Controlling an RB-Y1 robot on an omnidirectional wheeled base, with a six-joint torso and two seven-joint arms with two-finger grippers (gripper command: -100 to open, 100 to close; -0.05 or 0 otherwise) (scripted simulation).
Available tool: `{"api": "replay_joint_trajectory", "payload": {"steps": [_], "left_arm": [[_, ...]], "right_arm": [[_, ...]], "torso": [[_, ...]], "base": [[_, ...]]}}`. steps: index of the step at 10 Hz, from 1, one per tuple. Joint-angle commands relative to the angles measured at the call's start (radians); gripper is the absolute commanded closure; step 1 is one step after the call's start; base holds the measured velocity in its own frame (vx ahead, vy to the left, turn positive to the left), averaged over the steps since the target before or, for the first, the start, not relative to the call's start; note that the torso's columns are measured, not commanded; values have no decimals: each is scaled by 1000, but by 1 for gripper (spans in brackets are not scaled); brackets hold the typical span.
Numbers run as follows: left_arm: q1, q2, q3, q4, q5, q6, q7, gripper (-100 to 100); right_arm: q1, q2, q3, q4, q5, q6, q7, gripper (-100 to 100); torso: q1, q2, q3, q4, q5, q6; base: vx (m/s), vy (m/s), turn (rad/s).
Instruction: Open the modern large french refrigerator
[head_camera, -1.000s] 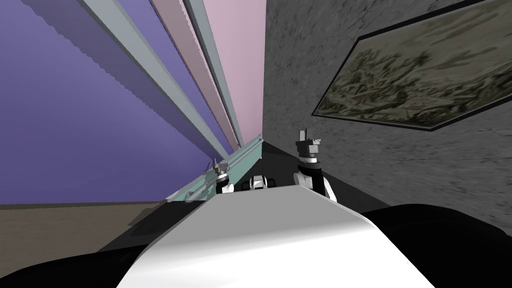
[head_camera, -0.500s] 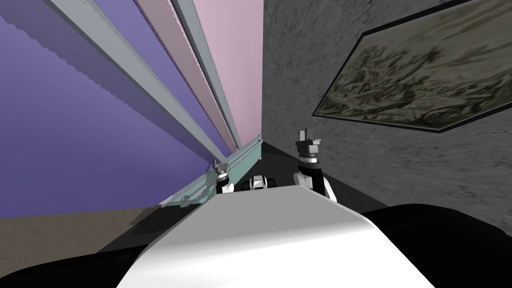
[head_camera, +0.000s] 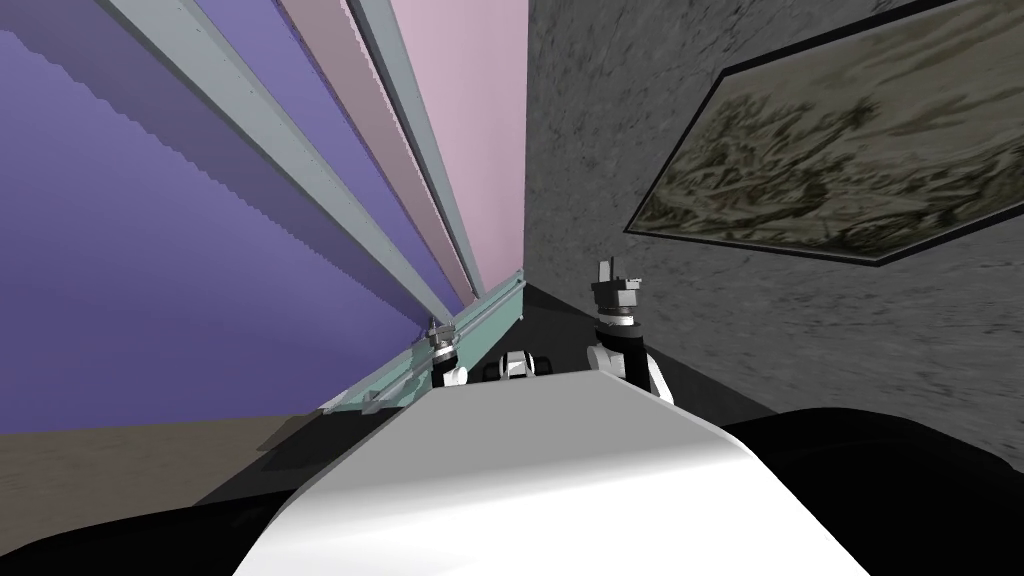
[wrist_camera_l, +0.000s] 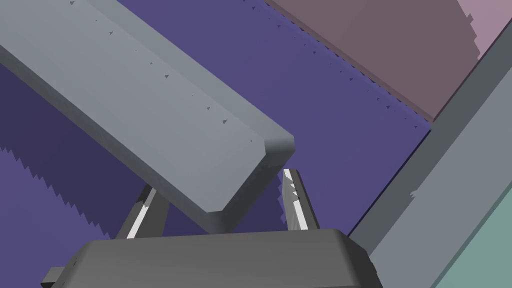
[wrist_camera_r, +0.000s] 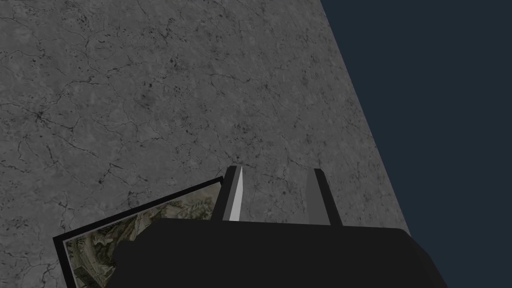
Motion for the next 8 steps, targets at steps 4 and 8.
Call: {"api": "replay_joint_trajectory", "payload": {"steps": [4,8], "left_arm": [[12,43,-65,-17,-27,0,51,100],[24,100,-140,-66,-56,36,110,100]], "right_arm": [[-1,0,0,0,0,0,0,0],[-1,0,0,0,0,0,0,0]], "torso": [[1,9,5,3,0,3],[-5,8,4,6,-5,0]], "base": [[-166,75,-133],[-264,62,-147]]}}
